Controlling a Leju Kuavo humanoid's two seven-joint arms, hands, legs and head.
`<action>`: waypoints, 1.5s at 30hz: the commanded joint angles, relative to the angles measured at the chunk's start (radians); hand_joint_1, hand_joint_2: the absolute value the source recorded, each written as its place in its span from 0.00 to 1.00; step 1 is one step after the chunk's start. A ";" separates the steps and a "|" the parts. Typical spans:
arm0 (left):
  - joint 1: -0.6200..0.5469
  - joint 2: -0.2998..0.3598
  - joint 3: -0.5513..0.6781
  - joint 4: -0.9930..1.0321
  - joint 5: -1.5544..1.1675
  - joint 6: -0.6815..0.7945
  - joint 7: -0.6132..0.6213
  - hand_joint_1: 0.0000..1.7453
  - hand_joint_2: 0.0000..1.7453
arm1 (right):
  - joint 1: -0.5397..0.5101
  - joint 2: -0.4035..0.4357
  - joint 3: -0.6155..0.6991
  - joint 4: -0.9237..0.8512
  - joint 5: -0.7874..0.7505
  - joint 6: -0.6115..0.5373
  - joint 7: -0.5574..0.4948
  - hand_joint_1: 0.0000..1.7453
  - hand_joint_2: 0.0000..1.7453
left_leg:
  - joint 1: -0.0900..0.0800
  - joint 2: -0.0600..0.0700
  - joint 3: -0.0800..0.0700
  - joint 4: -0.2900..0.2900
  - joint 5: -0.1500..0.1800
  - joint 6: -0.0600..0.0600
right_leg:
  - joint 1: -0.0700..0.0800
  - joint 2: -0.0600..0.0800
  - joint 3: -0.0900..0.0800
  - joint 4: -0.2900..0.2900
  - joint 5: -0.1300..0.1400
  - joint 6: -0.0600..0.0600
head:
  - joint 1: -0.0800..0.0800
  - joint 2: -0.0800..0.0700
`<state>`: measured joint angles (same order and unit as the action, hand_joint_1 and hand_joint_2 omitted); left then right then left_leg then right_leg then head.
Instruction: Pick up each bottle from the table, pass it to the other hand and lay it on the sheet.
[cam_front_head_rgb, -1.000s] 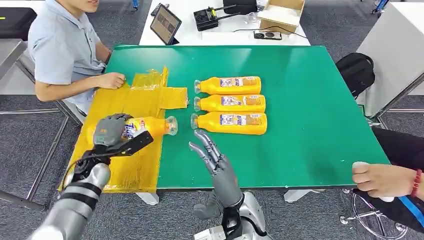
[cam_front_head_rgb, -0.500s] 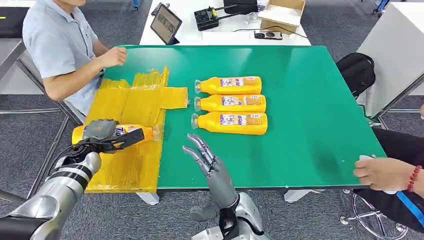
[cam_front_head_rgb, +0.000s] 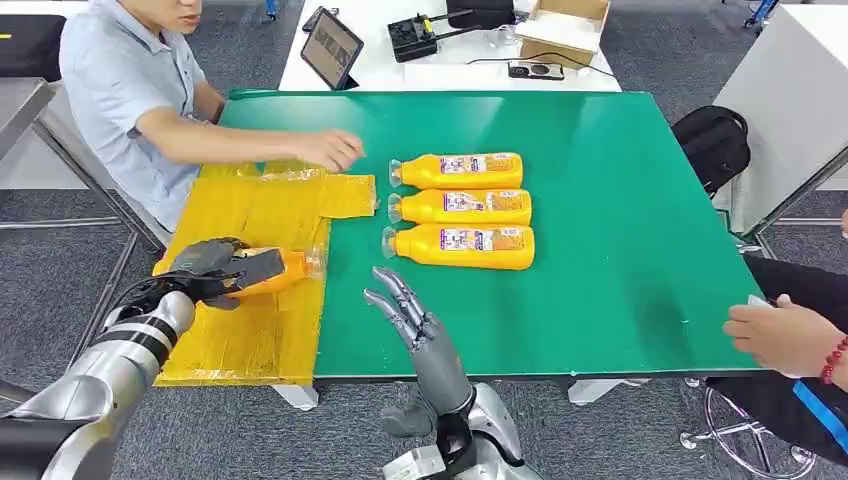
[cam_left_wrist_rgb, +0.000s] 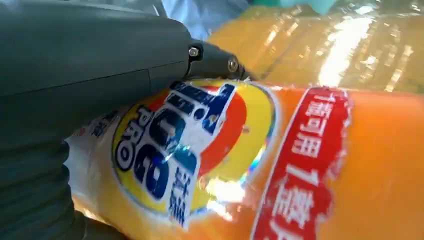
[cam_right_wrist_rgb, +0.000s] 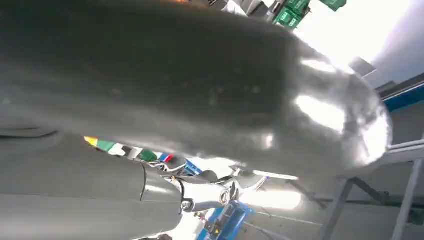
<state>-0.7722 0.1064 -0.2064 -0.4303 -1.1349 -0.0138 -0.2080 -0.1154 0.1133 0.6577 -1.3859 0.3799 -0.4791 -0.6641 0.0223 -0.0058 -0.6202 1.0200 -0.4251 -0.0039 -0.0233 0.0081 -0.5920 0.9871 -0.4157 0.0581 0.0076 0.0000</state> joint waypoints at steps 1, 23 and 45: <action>-0.011 -0.010 0.072 0.046 0.125 -0.112 -0.188 0.00 1.00 | -0.076 -0.032 0.076 0.084 -0.040 -0.017 -0.034 0.00 0.00 | 0.000 0.002 0.004 -0.001 -0.001 0.002 | 0.001 0.000 0.004 -0.001 -0.001 -0.002 | 0.000 0.000; 0.045 -0.010 0.124 -0.091 0.366 -0.174 -0.364 0.00 1.00 | -0.115 -0.050 0.137 0.109 -0.093 -0.040 -0.034 0.00 0.00 | 0.000 0.001 0.003 -0.001 -0.001 0.001 | 0.001 0.000 0.004 0.000 -0.001 -0.002 | 0.000 0.000; 0.610 -0.238 0.220 -1.203 1.085 0.076 -0.387 0.00 1.00 | 0.010 -0.060 -0.423 0.180 0.387 -0.148 0.163 0.00 1.00 | -0.001 0.001 0.004 -0.001 -0.003 0.002 | 0.000 0.000 0.004 -0.002 -0.001 -0.002 | 0.000 0.000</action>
<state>-0.3303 -0.0756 -0.0088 -1.3888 -0.0953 0.0511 -0.5707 -0.1258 0.0736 0.5015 -1.2722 0.6703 -0.6149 -0.5680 0.0218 -0.0056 -0.6209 1.0200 -0.4260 -0.0041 -0.0235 0.0083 -0.5931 0.9869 -0.4159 0.0582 0.0073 0.0000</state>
